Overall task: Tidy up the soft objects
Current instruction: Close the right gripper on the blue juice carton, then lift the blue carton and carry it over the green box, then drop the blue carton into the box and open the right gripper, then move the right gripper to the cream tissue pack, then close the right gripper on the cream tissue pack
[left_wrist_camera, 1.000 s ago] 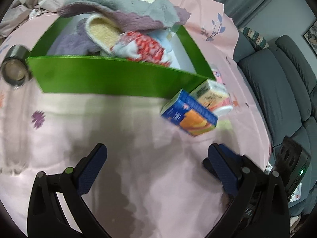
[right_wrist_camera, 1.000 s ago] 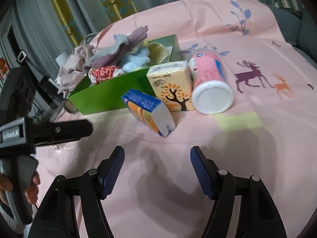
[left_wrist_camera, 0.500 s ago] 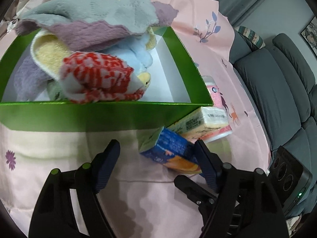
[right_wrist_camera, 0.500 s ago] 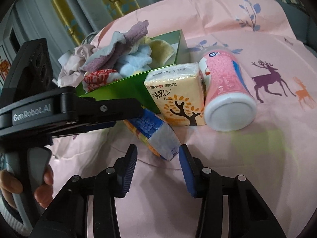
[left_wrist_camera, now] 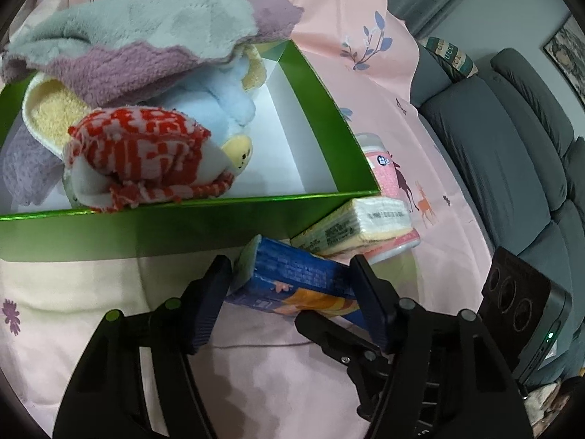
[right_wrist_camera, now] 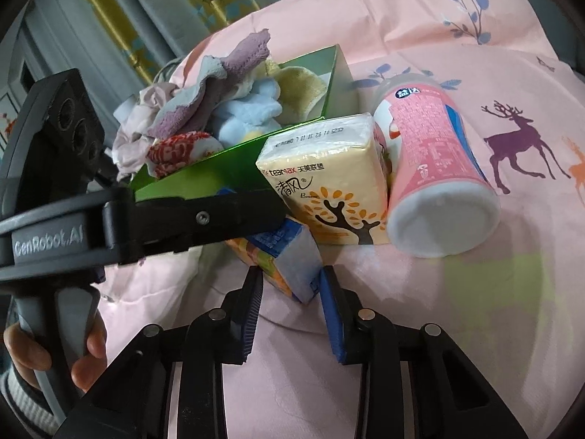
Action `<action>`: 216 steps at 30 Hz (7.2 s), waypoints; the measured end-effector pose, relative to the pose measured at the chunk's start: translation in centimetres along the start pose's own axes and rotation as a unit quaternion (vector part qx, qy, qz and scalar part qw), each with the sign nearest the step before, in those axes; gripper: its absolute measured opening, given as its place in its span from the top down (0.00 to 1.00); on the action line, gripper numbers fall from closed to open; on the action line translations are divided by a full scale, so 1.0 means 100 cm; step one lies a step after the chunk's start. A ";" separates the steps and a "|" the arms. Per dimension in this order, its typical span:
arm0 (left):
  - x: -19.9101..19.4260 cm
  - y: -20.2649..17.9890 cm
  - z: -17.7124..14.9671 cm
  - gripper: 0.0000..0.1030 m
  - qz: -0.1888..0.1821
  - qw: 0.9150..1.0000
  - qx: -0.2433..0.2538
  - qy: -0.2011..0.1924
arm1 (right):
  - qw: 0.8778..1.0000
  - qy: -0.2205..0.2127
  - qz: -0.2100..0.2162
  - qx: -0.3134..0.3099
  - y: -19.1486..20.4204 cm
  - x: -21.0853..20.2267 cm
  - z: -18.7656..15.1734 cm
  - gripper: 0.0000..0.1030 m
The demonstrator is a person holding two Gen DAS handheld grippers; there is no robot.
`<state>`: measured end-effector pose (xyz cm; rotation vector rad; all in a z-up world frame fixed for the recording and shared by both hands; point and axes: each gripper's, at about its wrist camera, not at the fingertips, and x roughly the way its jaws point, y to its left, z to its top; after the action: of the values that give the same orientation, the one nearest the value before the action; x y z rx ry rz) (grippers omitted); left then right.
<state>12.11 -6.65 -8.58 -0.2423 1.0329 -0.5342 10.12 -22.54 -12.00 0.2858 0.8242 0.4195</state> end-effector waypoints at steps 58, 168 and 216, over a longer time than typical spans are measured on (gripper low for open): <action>-0.166 -0.103 -0.057 0.34 0.176 0.955 0.139 -0.195 | 0.974 -0.146 0.120 -0.123 0.092 -0.110 -0.005 0.67; -0.074 -0.010 -0.035 0.01 0.027 0.999 -0.013 -0.044 | 0.994 -0.060 -0.053 -0.079 0.009 -0.071 -0.008 0.36; 0.005 -0.039 0.012 0.39 -0.006 0.999 0.040 -0.009 | 0.975 -0.044 -0.049 -0.212 0.019 -0.019 0.039 0.61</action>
<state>12.11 -10.31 -6.62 -0.1829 0.9915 -0.5821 11.48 -22.05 -7.47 -0.1318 0.6401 0.4740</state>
